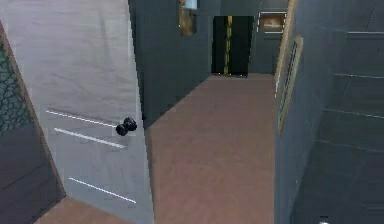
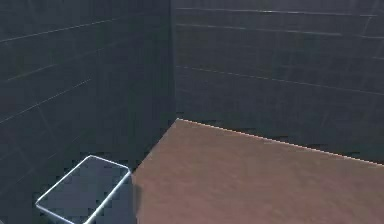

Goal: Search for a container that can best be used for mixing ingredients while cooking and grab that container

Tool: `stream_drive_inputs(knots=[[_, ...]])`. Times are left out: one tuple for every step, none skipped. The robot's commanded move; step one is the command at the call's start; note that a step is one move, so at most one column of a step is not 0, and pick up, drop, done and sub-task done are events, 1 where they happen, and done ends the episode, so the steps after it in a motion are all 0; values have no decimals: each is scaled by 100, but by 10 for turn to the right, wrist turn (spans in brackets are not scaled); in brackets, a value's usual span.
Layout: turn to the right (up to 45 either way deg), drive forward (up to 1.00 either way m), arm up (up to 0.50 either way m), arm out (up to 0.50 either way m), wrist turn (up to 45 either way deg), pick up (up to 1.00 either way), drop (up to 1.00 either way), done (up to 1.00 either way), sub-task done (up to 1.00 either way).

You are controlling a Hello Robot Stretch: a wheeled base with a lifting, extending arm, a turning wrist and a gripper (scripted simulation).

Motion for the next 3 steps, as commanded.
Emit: stream_drive_inputs(knots=[[0,75,0,0,0,0,0,0,0],[210,0,0,0,0,0,0,0,0],[0,100,0,0,0,0,0,0,0]])
